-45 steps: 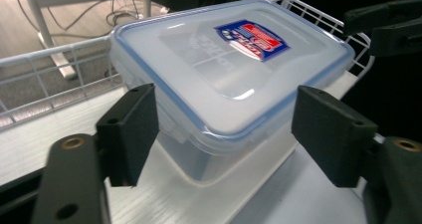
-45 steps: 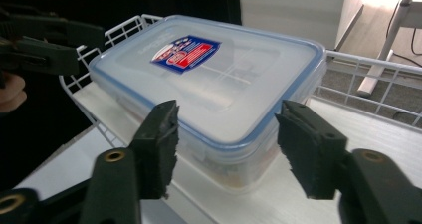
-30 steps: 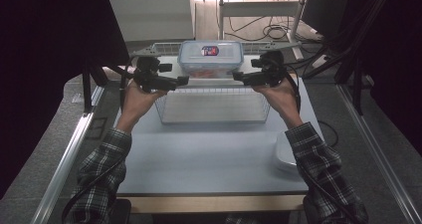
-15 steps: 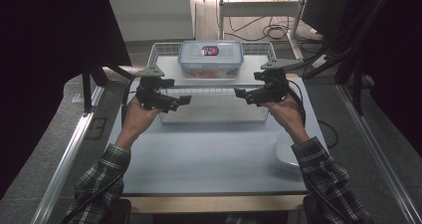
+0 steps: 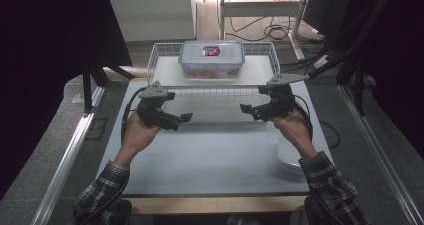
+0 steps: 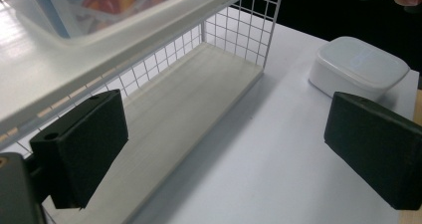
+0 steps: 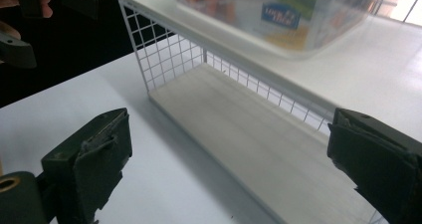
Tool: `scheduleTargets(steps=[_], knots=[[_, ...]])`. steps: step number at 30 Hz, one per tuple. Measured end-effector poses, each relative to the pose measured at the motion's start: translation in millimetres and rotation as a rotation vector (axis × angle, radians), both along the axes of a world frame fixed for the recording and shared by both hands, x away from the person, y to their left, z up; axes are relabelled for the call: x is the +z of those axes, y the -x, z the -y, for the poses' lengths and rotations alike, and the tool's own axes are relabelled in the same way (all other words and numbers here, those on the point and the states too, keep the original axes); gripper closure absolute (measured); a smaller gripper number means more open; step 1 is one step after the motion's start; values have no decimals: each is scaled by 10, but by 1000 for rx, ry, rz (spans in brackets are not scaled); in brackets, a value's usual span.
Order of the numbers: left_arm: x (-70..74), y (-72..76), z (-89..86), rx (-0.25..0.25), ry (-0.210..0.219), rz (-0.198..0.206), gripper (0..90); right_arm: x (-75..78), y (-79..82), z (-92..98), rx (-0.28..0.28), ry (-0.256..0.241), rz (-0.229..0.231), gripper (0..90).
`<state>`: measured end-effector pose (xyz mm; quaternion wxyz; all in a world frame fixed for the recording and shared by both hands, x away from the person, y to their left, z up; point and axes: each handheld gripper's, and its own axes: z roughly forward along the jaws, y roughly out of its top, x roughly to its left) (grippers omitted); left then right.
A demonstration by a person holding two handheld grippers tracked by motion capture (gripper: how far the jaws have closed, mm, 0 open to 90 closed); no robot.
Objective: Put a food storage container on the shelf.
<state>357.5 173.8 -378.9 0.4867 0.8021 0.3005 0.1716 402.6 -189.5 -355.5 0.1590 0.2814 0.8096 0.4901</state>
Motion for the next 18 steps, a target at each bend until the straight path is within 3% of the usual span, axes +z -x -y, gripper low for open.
scheduleTargets(steps=[9, 18], knots=[[-186, 175, -57, 22, -11, 2, 23, -174, 150, 51, 10, 31, 4, 40], [-389, 366, -108, 35, 5, 4, 31, -334, 301, 143, 11, 16, -8, 43]])
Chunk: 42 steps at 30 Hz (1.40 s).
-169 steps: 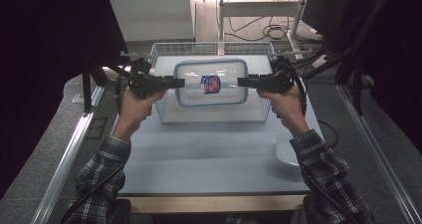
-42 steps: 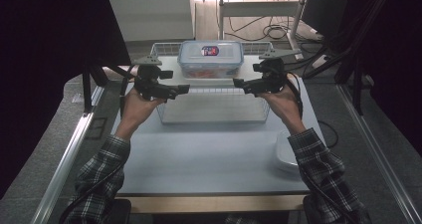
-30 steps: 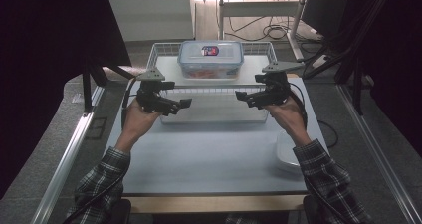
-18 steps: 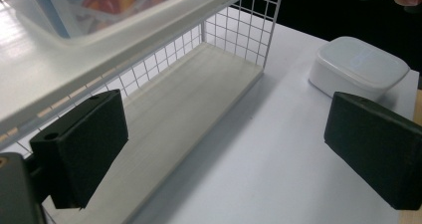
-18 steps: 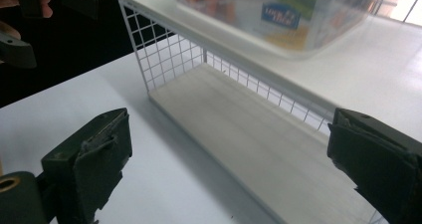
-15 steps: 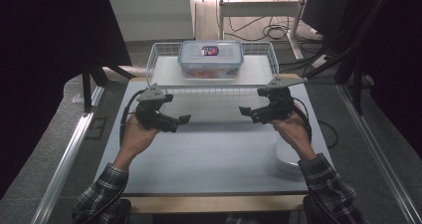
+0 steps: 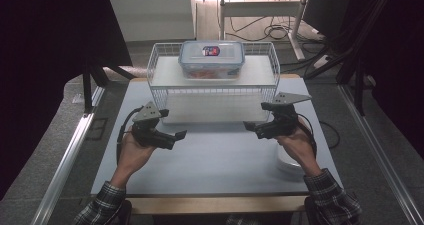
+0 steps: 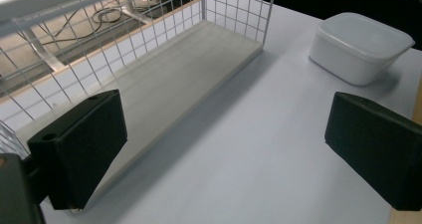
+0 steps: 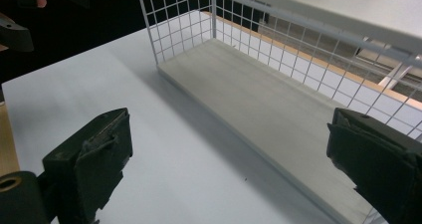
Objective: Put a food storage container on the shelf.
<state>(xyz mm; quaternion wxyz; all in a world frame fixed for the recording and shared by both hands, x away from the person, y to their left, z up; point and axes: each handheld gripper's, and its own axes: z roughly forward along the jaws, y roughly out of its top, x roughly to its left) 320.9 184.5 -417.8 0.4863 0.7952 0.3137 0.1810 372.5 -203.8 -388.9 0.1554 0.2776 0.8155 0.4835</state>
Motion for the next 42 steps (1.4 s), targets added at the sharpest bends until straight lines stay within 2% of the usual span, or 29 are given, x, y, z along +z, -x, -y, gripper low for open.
scheduleTargets(steps=[3, 8, 18, 22, 30, 32, 37, 42], knots=[[-64, 67, 3, 3, -6, 2, 34, -48, 49, 30, 1, 2, 7, 44], [-185, 186, -17, 18, 6, 0, 37, -144, 108, 95, -10, 25, -14, 50], [-365, 332, -70, 54, -13, -10, 48, -311, 267, 196, -39, 23, -28, 51], [-424, 386, -80, 58, -7, -17, 51, -346, 349, 200, -37, 22, -33, 51], [-614, 530, -99, 88, -59, -29, 54, -463, 468, 225, -41, 16, -38, 50], [-655, 566, -111, 96, -70, -23, 54, -546, 507, 233, -44, 33, -48, 49], [-740, 622, -127, 113, -76, -15, 42, -613, 555, 250, -46, 50, -59, 48], [-820, 615, -147, 126, -89, -38, 40, -678, 563, 287, -75, 100, -74, 35]])
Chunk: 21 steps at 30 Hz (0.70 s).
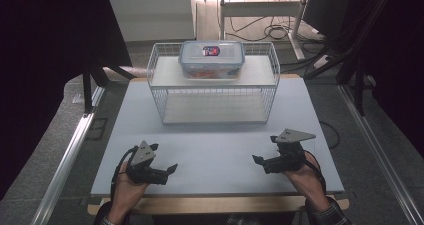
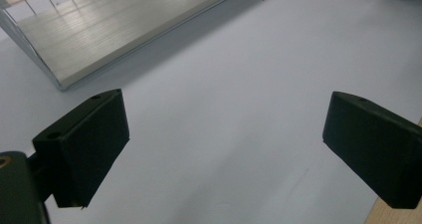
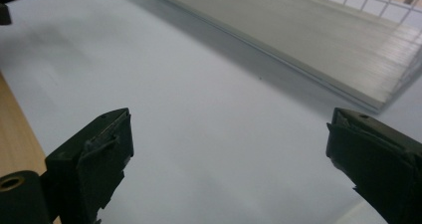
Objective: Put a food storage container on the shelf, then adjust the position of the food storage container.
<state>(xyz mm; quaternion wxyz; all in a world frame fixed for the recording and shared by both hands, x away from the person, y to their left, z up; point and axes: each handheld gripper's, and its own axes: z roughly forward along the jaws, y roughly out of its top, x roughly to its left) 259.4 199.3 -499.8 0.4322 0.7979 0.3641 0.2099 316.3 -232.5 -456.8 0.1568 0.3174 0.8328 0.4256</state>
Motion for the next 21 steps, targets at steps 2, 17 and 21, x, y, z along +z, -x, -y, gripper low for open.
scheduleTargets(steps=[2, 17, 21], knots=[[2, -2, -4, 1, 2, 1, 40, -3, -18, 19, -20, 5, -11, 16], [-44, -29, -43, 14, 13, -5, 45, 77, -71, 425, -173, 87, -7, 683], [-53, -36, -40, 12, 15, -9, 46, 121, -43, 603, -226, 110, 36, 849]])
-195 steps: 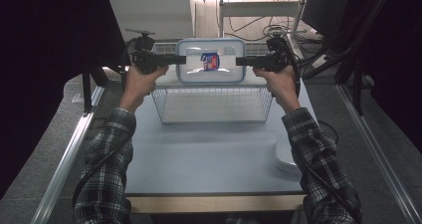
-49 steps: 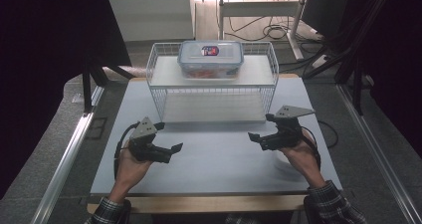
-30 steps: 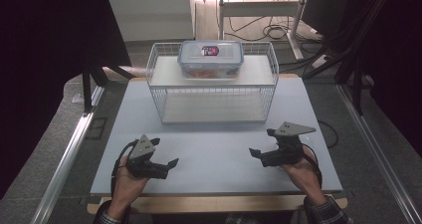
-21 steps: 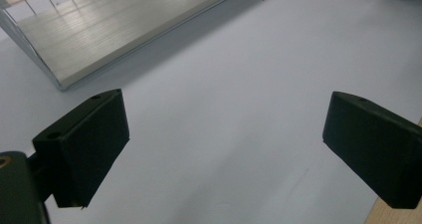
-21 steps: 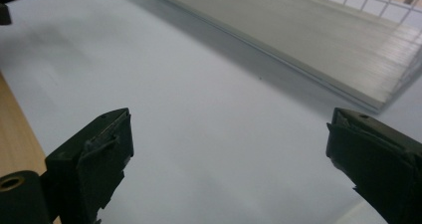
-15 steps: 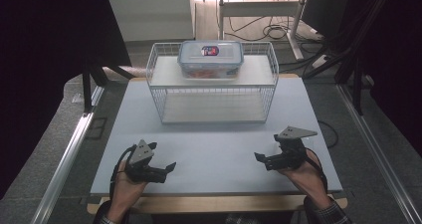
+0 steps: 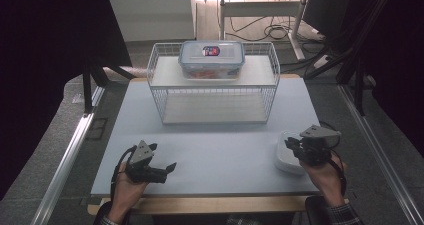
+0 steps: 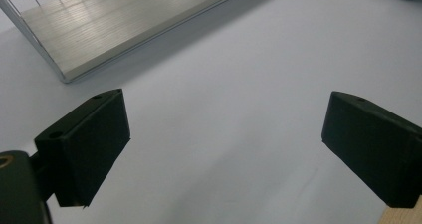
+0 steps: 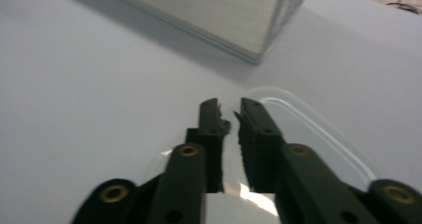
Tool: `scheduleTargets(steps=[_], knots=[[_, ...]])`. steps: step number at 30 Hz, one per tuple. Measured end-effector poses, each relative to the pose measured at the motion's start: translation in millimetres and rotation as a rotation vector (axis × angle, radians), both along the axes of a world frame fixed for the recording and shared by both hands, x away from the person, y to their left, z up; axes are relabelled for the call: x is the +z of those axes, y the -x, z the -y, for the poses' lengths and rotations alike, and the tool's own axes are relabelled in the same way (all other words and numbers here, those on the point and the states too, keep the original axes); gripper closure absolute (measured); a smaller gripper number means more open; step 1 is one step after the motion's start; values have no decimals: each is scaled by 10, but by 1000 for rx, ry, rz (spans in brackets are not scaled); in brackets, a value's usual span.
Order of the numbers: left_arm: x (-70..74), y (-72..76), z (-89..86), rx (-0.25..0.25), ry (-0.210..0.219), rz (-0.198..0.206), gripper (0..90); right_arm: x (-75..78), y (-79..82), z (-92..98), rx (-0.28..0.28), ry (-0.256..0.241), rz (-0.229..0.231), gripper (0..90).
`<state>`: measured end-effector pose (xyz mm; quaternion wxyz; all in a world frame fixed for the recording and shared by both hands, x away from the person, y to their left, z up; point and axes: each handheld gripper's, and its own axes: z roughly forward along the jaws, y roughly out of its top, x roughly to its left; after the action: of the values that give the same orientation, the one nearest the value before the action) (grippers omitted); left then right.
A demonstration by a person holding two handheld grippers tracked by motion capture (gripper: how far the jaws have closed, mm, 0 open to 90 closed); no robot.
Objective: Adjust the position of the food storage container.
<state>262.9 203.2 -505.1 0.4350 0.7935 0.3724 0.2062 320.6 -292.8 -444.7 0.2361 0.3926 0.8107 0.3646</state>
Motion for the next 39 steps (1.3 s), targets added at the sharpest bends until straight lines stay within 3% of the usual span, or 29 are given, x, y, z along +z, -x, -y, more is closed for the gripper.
scheduleTargets(steps=[10, 13, 17, 22, 28, 39], knots=[[-20, -10, -5, 0, -4, -9, 49, 1, 20, 441, -151, 6, 0, 887], [-25, -15, -6, 3, -3, -13, 50, -47, 22, 592, -208, 8, -19, 889], [-35, -23, -5, 2, -1, -19, 50, -115, 7, 678, -236, 9, -49, 888], [-43, -29, -3, 1, 2, -24, 51, -162, -24, 678, -245, 21, -68, 891], [-50, -35, 10, -2, -3, -30, 52, -177, -46, 629, -228, -2, -71, 892], [-61, -49, 36, -8, -5, -39, 53, -220, -138, 346, -121, -67, -109, 891]])
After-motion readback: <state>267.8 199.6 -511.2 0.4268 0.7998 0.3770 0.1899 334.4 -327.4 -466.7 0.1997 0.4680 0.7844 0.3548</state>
